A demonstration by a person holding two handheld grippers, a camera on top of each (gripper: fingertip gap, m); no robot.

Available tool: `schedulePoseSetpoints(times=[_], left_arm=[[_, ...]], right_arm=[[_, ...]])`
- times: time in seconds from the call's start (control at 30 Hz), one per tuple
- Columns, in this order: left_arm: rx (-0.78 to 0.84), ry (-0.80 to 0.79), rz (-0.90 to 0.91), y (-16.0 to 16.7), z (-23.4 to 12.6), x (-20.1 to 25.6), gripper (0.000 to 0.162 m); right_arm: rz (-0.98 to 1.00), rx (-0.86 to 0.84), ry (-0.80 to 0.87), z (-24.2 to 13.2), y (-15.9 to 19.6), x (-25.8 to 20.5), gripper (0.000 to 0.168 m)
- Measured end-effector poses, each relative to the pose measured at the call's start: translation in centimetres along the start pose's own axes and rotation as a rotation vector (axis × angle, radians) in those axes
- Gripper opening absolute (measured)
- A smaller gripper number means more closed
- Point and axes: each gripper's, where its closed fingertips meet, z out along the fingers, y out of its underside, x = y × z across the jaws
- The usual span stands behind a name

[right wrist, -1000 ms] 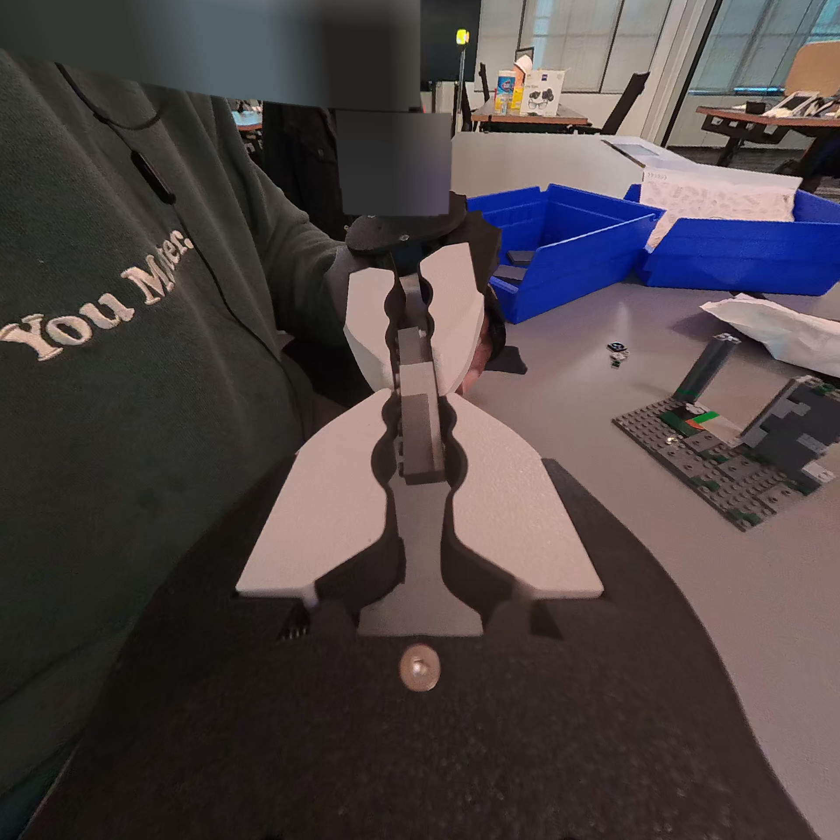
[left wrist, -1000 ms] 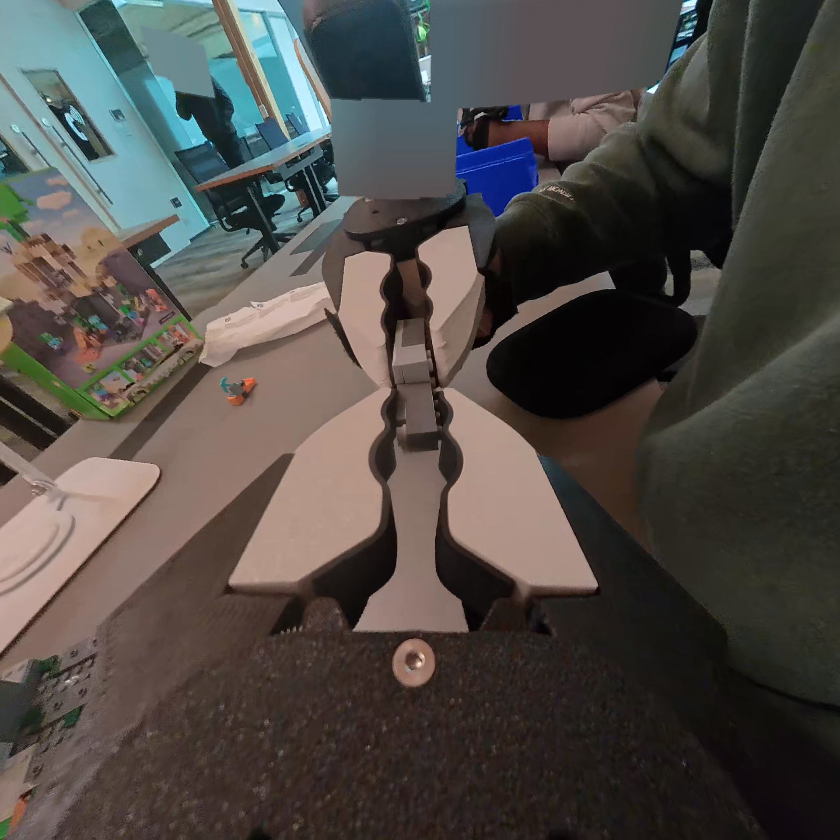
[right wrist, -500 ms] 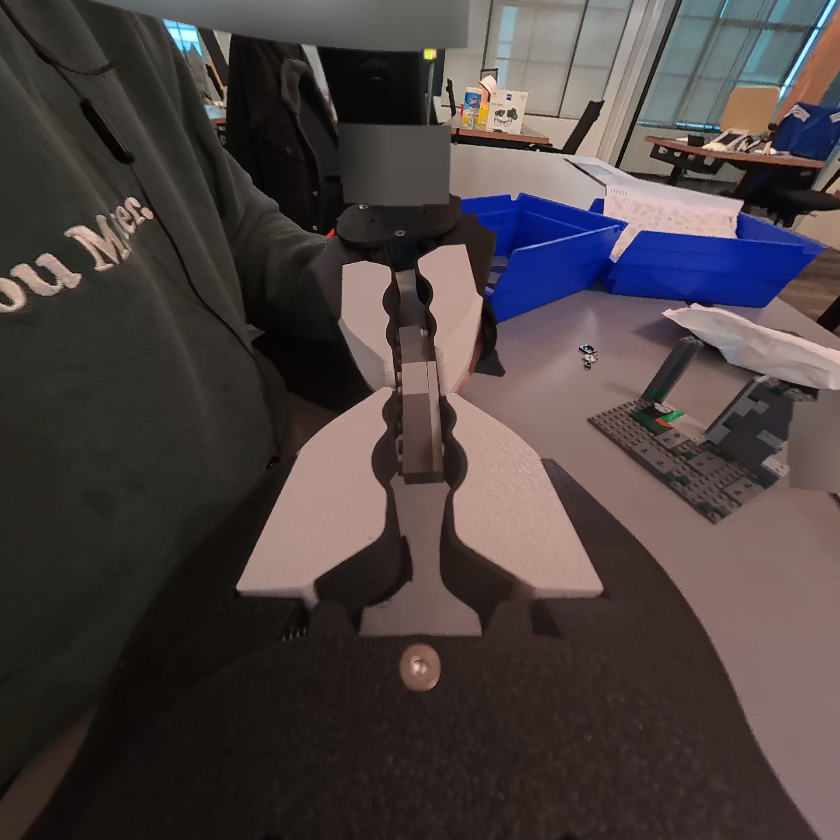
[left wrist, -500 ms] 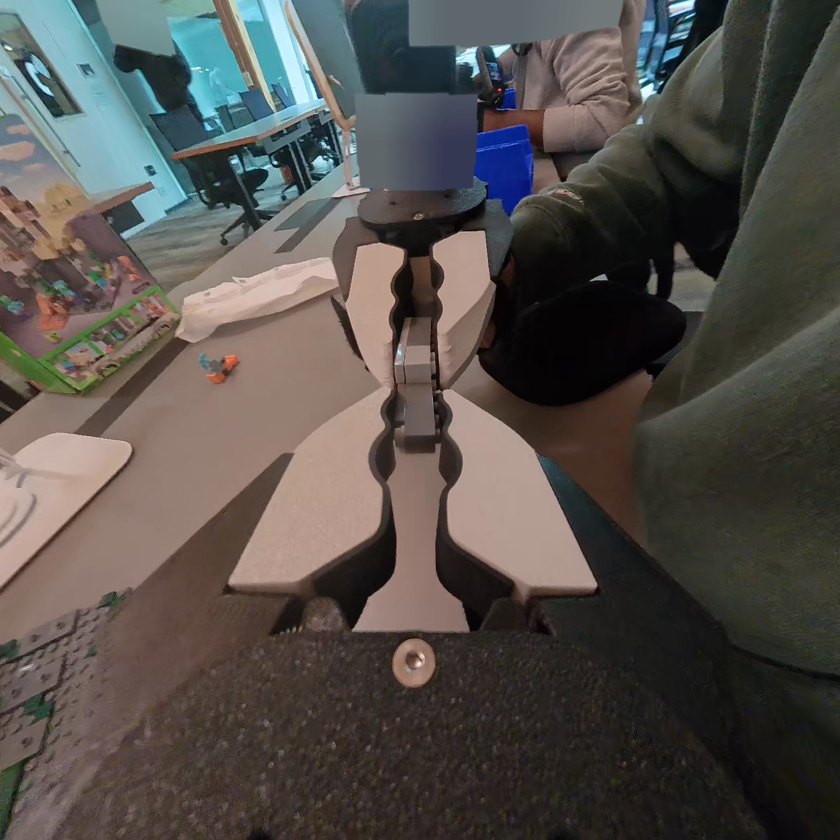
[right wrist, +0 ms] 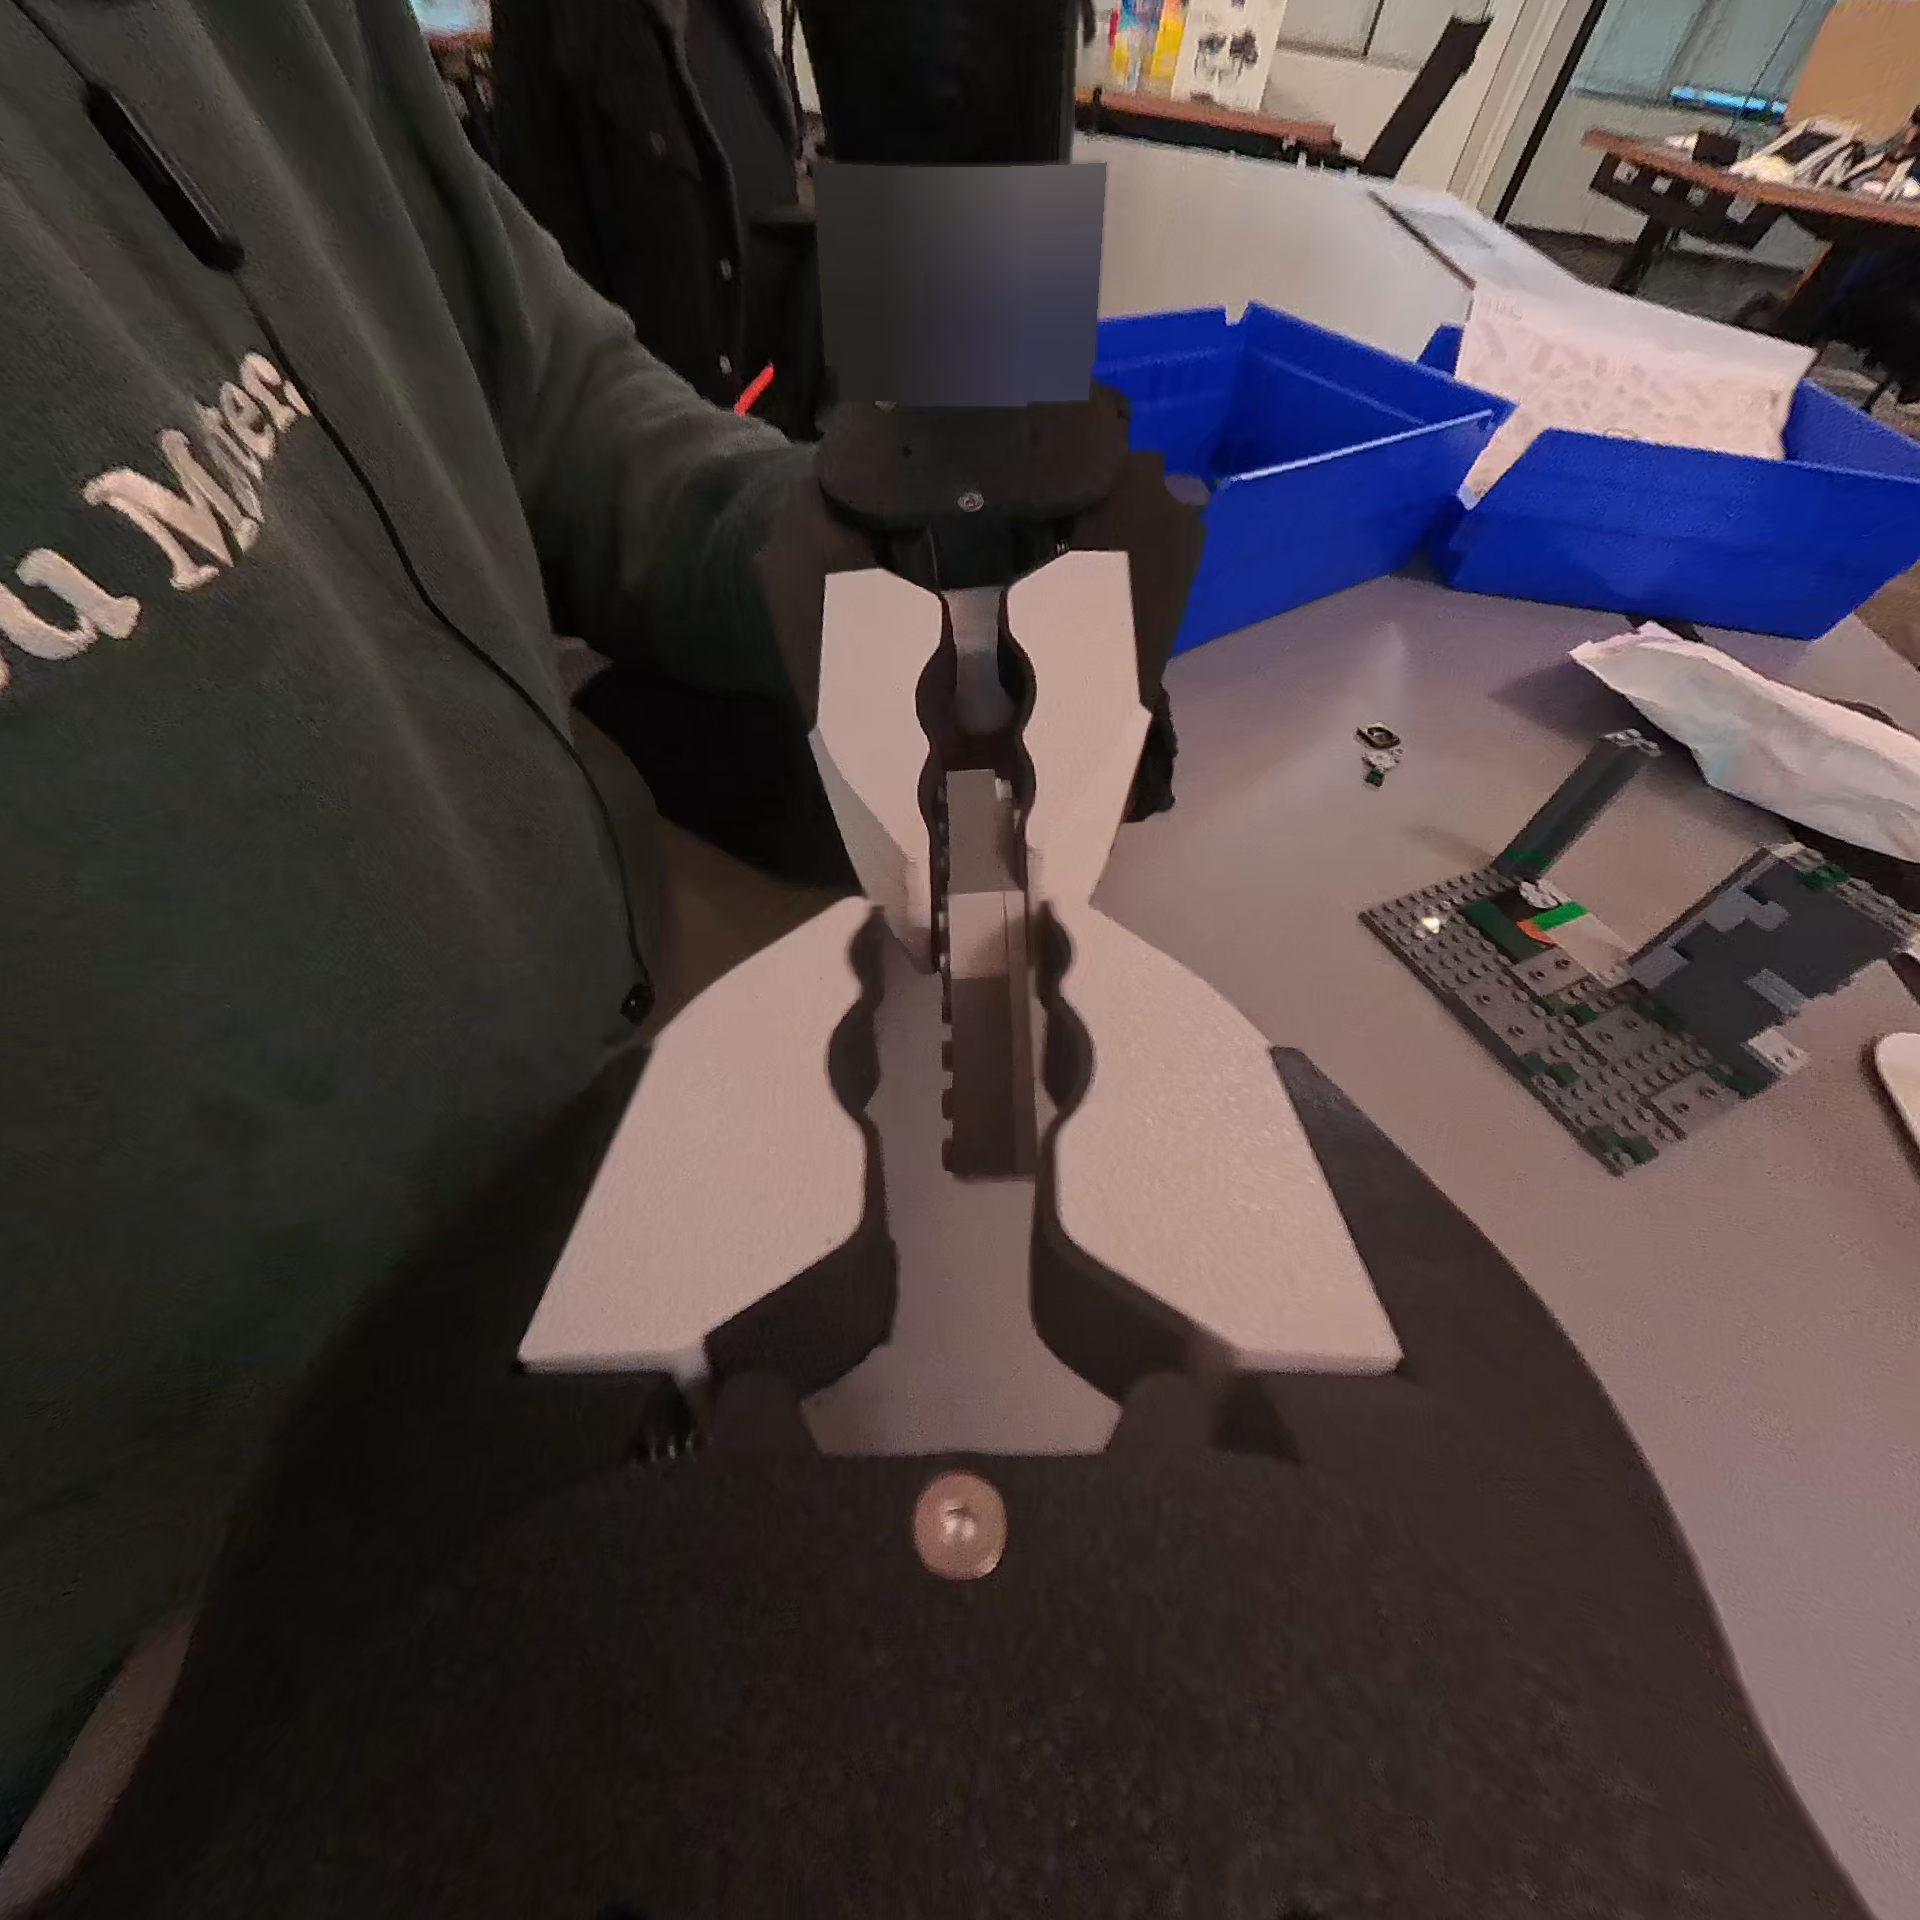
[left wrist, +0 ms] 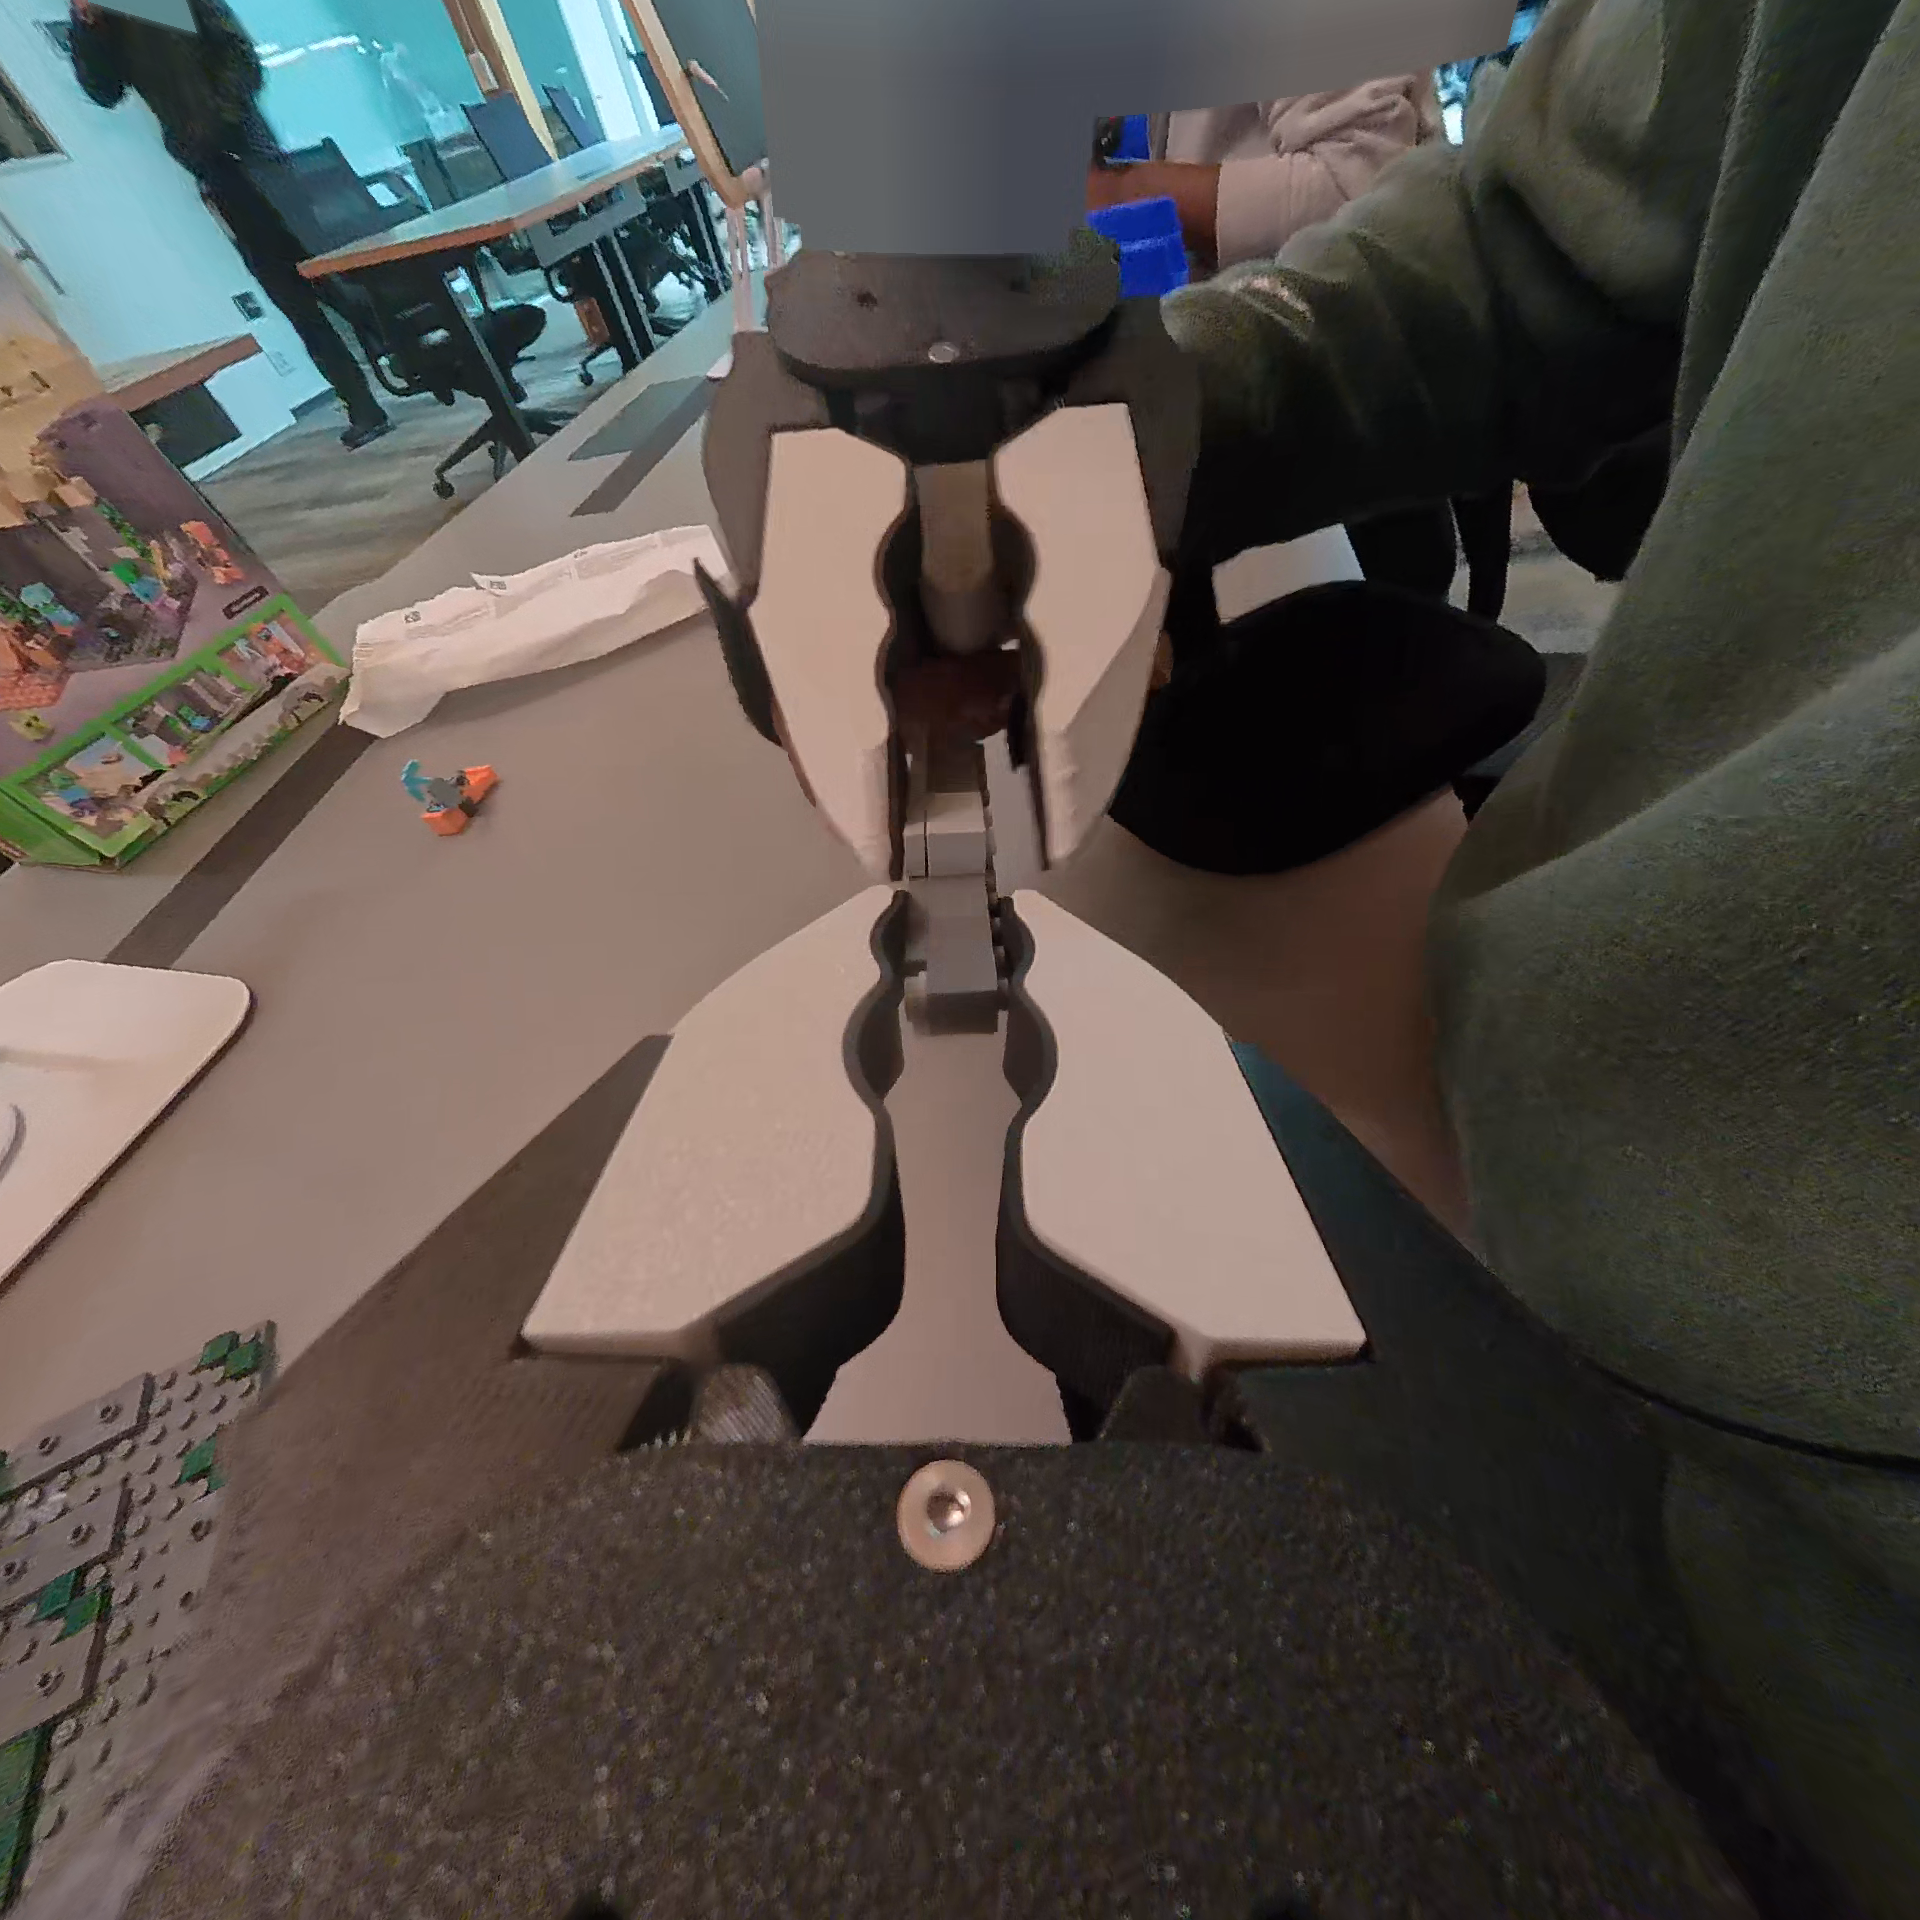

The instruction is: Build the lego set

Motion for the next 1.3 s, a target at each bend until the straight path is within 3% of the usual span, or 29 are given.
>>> schedulePoseSetpoints(times=[0.07,0.5,0.97,1.07,1.13,1.3], left_arm=[[-0.021,-0.001,0.01,0.1,0.2,0.0,0.016],[-0.065,0.045,-0.093,1.6,0.6,-0.4,0.016],[0.161,0.096,-0.313,-0.3,-0.2,-1.5,0.016],[0.216,0.119,-0.36,-0.9,0.0,-1.4,0.016],[0.243,0.129,-0.385,-1.2,0.2,-1.3,0.015],[0.267,0.138,-0.425,-1.4,0.3,-1.4,0.015]], right_arm=[[-0.03,-0.028,0.022,0.0,0.2,0.3,0.015],[-0.039,-0.097,0.015,0.5,1.9,1.0,0.014],[0.282,0.099,0.096,-0.9,1.9,2.0,0.032],[0.298,0.144,0.121,-0.9,1.6,1.8,0.03],[0.298,0.189,0.139,-1.1,1.2,2.0,0.015],[0.307,0.201,0.14,-1.3,1.1,2.0,0.012]])
